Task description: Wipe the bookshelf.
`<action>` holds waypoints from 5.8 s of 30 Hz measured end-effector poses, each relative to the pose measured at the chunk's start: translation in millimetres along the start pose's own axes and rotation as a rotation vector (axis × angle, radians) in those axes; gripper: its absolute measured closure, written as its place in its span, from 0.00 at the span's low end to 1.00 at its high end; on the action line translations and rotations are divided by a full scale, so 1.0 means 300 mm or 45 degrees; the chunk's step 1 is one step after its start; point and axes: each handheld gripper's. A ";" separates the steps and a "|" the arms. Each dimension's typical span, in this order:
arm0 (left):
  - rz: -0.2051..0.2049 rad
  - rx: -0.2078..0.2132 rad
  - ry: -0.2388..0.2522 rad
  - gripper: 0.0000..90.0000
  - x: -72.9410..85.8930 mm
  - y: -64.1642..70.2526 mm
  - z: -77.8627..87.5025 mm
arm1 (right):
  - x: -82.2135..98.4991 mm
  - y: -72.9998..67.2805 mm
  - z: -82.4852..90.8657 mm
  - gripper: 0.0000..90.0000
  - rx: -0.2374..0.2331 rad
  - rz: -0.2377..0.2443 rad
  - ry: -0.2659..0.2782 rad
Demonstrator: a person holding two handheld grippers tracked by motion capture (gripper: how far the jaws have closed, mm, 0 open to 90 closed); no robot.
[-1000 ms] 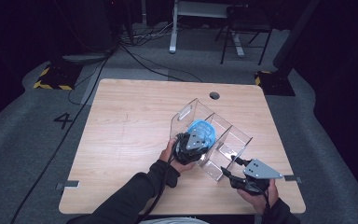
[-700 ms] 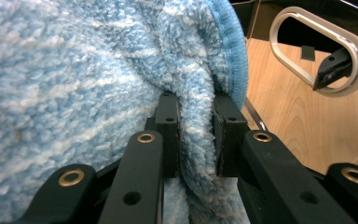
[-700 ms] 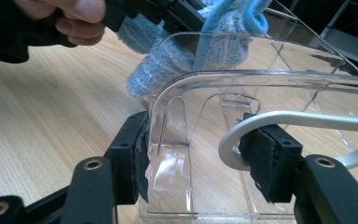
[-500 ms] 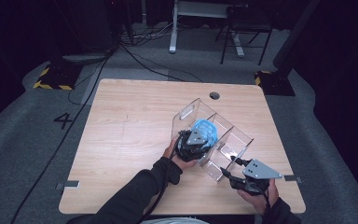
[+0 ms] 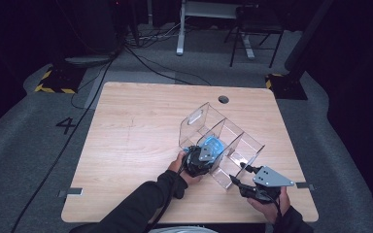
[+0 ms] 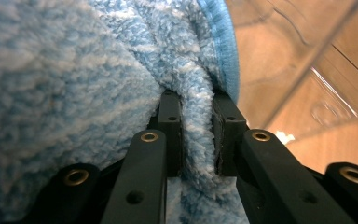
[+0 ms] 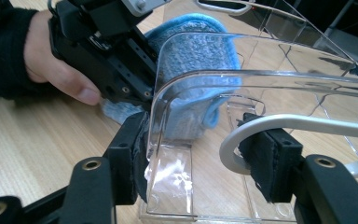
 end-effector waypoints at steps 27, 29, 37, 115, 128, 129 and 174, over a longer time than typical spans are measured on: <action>-0.060 -0.035 0.196 0.85 -0.158 -0.029 0.095 | 0.007 0.015 0.000 0.49 -0.042 0.014 0.010; -0.051 -0.036 0.190 0.85 -0.151 -0.027 0.078 | 0.008 0.015 0.000 0.49 -0.044 0.014 0.010; -0.017 -0.001 0.104 0.86 -0.064 -0.022 -0.035 | 0.009 0.009 -0.004 0.49 -0.036 0.029 0.001; -0.190 0.062 0.047 0.87 0.039 -0.007 0.007 | 0.034 0.009 0.021 0.42 0.029 -0.005 0.014; -0.144 0.015 0.036 0.87 0.064 0.031 0.017 | 0.039 0.008 0.038 0.50 0.103 -0.099 0.041; -0.142 0.014 0.032 0.87 0.064 0.029 0.018 | 0.037 0.015 0.035 0.50 0.097 -0.103 0.038; 0.045 -0.008 0.155 0.87 -0.058 -0.110 -0.028 | -0.017 0.081 -0.078 0.50 -0.015 -0.041 0.049</action>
Point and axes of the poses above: each handheld gripper's, and its own axes: z roughly backward along the jaws, x roughly out of its underside, y roughly to its right, and after that the axes turned 4 degrees about -y, right-handed
